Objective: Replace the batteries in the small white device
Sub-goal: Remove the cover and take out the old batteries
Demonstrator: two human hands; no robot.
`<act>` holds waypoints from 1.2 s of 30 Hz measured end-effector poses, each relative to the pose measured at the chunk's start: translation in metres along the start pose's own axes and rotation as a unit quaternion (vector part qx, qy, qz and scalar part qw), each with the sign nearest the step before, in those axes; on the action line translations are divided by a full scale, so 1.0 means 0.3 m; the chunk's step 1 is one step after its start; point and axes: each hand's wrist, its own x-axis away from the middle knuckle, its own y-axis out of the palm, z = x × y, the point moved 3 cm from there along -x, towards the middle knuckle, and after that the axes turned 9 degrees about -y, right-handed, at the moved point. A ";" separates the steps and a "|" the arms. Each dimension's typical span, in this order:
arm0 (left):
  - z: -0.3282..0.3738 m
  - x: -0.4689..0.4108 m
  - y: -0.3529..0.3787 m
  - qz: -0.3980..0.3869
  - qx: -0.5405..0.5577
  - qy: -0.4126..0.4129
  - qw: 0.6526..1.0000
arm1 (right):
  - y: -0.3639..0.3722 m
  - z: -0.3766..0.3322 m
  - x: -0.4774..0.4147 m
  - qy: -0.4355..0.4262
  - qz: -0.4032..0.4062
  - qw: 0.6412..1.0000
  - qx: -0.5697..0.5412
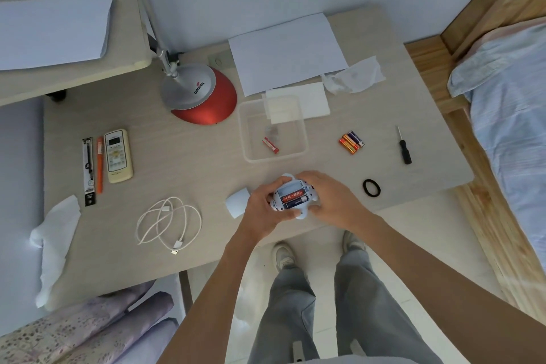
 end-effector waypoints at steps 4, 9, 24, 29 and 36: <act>0.007 0.013 0.005 0.006 -0.017 0.014 1.000 | -0.012 0.000 -0.057 -0.015 -0.001 1.000 -0.010; 0.004 0.049 -0.022 0.032 -0.118 0.053 0.991 | -0.003 0.033 -0.052 -0.038 0.011 0.999 -0.016; -0.022 0.007 -0.003 0.029 -0.015 0.036 0.999 | 0.043 0.042 0.021 -0.091 0.021 0.992 0.084; -0.019 -0.007 -0.001 0.019 0.023 0.011 0.999 | -0.010 0.033 0.036 -0.226 -0.040 0.940 0.251; -0.007 -0.011 0.005 0.007 0.033 0.007 0.999 | -0.077 -0.016 -0.055 -0.327 -0.108 0.865 0.364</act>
